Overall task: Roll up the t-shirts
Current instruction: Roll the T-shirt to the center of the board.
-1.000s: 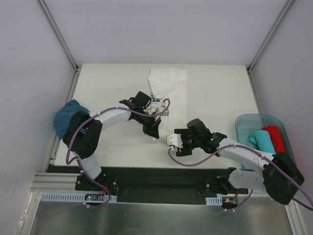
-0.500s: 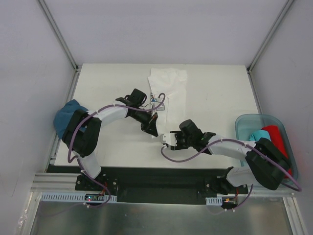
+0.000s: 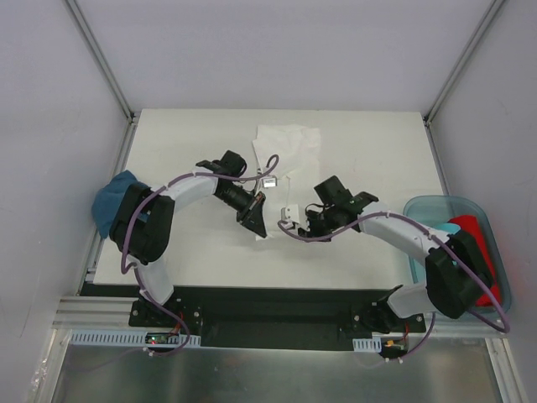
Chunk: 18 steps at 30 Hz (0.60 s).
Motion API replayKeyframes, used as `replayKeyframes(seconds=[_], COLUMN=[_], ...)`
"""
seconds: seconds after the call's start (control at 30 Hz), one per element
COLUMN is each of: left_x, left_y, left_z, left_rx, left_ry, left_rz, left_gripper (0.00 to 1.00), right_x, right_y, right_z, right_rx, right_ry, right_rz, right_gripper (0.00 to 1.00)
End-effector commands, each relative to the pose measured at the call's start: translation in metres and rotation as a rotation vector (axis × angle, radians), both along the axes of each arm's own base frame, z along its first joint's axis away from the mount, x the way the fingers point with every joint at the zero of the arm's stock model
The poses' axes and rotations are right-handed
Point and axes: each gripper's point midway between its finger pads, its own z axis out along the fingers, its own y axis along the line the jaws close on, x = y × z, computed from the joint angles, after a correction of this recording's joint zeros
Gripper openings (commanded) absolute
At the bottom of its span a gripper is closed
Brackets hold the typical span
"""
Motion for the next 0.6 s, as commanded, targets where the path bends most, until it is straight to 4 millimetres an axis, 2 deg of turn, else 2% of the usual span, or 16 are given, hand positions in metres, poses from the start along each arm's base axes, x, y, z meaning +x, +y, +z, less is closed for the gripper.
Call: replayKeyframes(seconds=[0.0, 0.03, 0.07, 0.13, 0.17, 0.33, 0.4, 0.43, 0.47, 0.5, 0.57], left_x=[0.008, 0.008, 0.016, 0.027, 0.031, 0.058, 0.062, 0.065, 0.066, 0.064, 0.064], left_y=[0.002, 0.004, 0.002, 0.003, 0.002, 0.003, 0.004, 0.004, 0.006, 0.008, 0.010], left_z=[0.021, 0.024, 0.023, 0.029, 0.023, 0.018, 0.010, 0.010, 0.002, 0.000, -0.007], left_rx=[-0.032, -0.024, -0.031, -0.031, -0.030, -0.031, -0.023, -0.023, -0.015, 0.001, 0.016], left_ry=[0.163, 0.211, 0.231, 0.261, 0.286, 0.324, 0.370, 0.374, 0.389, 0.413, 0.426], left_rz=[0.025, 0.032, 0.035, 0.049, 0.050, 0.078, 0.088, 0.088, 0.086, 0.085, 0.084], left_gripper=[0.00, 0.00, 0.00, 0.00, 0.00, 0.00, 0.00, 0.00, 0.00, 0.00, 0.00], right_x=[-0.047, -0.045, -0.047, -0.038, -0.035, -0.016, -0.016, -0.009, -0.012, -0.010, -0.005], right_y=[-0.018, -0.017, -0.023, -0.020, -0.024, -0.023, -0.026, -0.024, -0.028, -0.028, -0.027], right_z=[0.011, 0.015, 0.012, 0.021, 0.016, 0.018, 0.012, 0.015, 0.014, 0.009, 0.010], right_rx=[-0.031, -0.026, -0.045, -0.025, -0.037, -0.028, -0.045, -0.040, -0.055, -0.061, -0.064], right_ry=[0.304, 0.327, 0.393, 0.428, 0.470, 0.527, 0.590, 0.588, 0.629, 0.660, 0.687], right_rz=[0.074, 0.065, 0.038, 0.021, -0.004, -0.010, -0.009, -0.001, -0.009, -0.004, -0.008], right_gripper=[0.14, 0.14, 0.13, 0.14, 0.14, 0.14, 0.14, 0.14, 0.13, 0.13, 0.13])
